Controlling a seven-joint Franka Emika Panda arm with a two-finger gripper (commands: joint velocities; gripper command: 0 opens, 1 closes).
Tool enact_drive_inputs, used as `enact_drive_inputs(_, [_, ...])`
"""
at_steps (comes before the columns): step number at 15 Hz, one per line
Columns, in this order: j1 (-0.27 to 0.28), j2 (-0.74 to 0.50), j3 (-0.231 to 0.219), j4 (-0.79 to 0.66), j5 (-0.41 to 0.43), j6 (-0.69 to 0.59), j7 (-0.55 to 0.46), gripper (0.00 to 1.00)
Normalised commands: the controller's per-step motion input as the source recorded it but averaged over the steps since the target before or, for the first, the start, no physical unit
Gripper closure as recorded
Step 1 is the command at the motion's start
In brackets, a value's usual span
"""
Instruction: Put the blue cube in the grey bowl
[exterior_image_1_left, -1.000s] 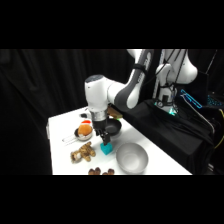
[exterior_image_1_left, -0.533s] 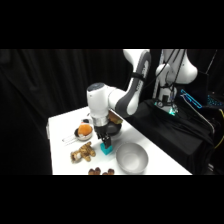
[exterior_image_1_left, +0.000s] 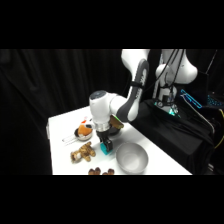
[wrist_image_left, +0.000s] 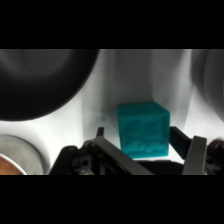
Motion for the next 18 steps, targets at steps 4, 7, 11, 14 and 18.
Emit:
enact_drive_inputs(4, [0.066,0.06,-0.042,0.03,0.083,0.16,0.04,0.27])
enact_drive_inputs(7, [0.082,0.00,-0.062,0.01,0.063,0.15,0.04,0.52])
enact_drive_inputs(11, [0.136,-0.16,-0.115,-0.07,0.007,0.03,0.09,0.68])
enact_drive_inputs(14, [0.156,-0.32,-0.130,-0.11,-0.029,-0.21,0.15,0.74])
enact_drive_inputs(18, [0.127,-0.44,-0.087,-0.10,-0.057,-0.41,0.15,0.74])
